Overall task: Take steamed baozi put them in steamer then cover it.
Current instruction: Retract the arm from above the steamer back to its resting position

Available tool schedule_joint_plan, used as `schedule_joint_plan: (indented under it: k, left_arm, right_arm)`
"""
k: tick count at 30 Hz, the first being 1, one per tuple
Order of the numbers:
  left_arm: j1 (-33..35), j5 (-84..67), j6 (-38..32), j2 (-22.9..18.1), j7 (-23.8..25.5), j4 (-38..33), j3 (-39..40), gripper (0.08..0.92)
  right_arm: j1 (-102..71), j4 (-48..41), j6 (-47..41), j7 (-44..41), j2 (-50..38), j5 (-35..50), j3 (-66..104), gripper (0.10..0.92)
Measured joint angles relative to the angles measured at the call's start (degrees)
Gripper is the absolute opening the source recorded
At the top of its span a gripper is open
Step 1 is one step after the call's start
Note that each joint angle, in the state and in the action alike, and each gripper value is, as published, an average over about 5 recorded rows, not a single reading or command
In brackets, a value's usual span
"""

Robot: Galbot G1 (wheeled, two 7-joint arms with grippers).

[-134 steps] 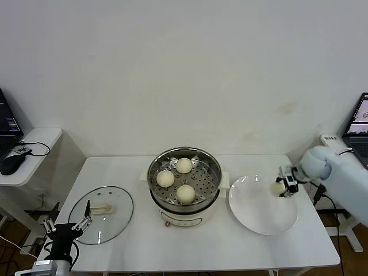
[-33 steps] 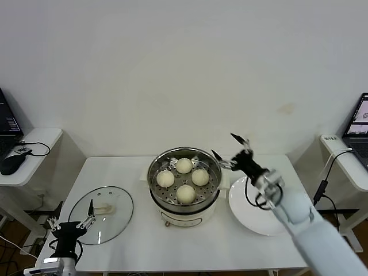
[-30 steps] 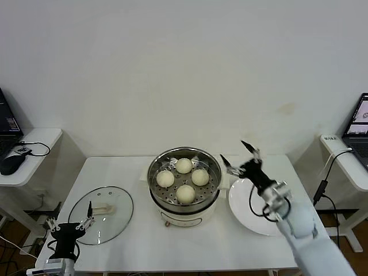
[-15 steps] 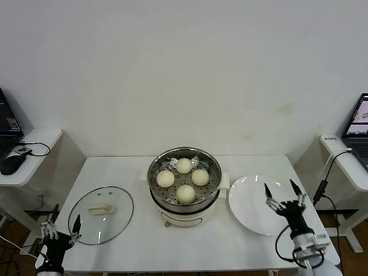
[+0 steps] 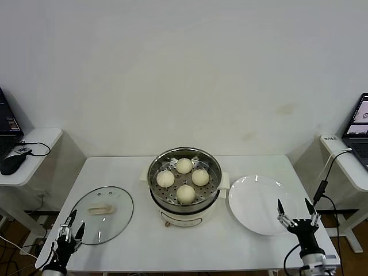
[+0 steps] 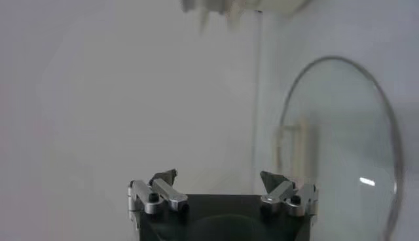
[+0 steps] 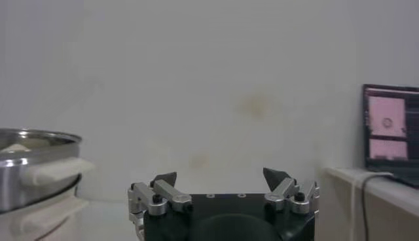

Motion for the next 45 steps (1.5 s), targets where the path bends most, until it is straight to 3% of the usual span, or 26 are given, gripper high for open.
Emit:
schedule_joint_plan:
  k: [16, 45]
  left_arm:
    - [-9.2, 2.5, 0.2, 2.9, 0.8, 8.1, 5.0, 0.823]
    - [-22.8, 1.9, 0.4, 4.3, 1.5, 20.6, 12.1, 0.809]
  right_arm:
    - [-3.1, 0.6, 1.3, -0.1, 2.5, -1.3, 2.1, 0.823]
    - [-2.3, -2.2, 1.9, -0.3, 3.6, -1.8, 4.2, 0.823]
